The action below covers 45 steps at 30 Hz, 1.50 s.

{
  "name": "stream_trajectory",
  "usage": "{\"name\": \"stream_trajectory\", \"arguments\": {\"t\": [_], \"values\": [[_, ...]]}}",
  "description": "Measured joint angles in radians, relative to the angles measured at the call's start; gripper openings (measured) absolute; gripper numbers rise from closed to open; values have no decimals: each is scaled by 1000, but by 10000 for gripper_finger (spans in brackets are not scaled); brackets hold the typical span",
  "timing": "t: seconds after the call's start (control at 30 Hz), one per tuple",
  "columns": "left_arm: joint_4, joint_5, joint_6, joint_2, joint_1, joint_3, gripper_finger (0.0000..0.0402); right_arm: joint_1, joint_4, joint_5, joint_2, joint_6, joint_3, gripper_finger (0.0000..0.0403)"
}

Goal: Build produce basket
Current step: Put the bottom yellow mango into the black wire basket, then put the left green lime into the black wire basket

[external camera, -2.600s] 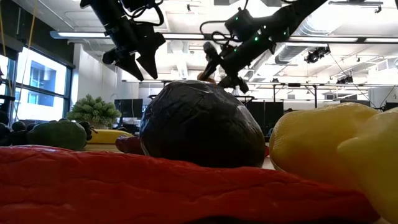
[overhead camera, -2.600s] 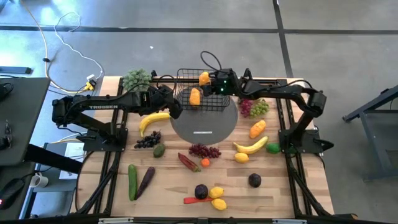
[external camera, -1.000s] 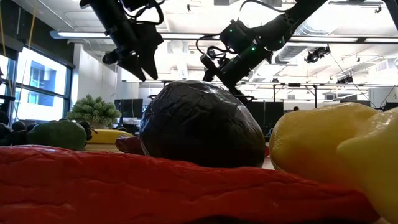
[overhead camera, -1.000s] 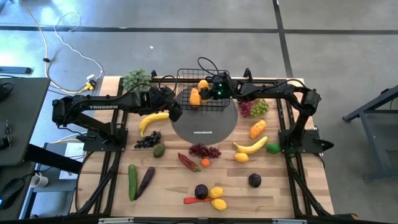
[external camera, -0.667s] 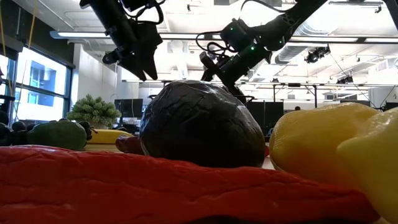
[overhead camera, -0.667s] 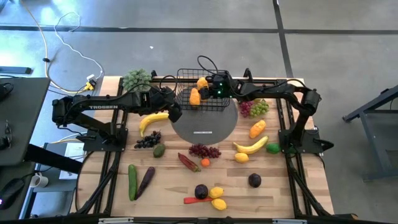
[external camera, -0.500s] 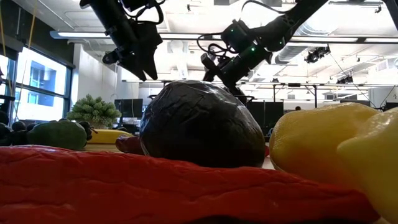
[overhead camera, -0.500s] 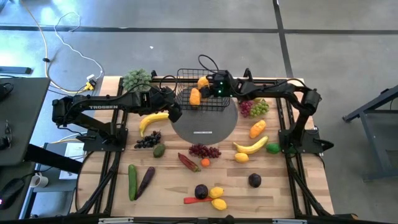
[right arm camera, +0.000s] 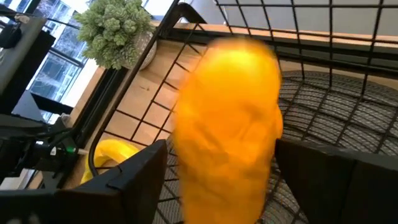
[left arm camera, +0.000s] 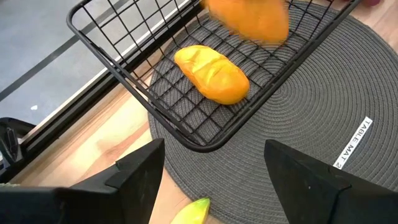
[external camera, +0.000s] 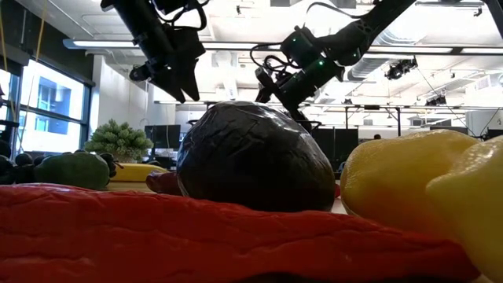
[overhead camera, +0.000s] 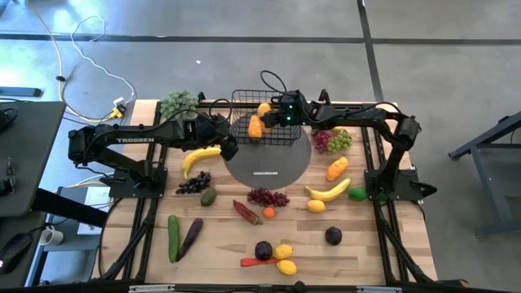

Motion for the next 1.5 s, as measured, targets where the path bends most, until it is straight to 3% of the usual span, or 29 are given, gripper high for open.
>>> {"name": "stream_trajectory", "arguments": {"t": [0.4,0.83,1.07,1.23,1.5], "values": [[0,-3,52,0,0,0,264,0,-10,-58,-9,27,0,300],[0,11,52,0,0,0,264,43,-135,-14,-156,-7,0,300],[0,60,110,0,0,0,264,112,-255,17,-228,34,0,300],[-14,148,148,-4,-9,0,264,178,-270,26,-251,92,0,300],[-89,255,148,-16,-36,0,264,309,-329,148,-275,187,0,300]]}}
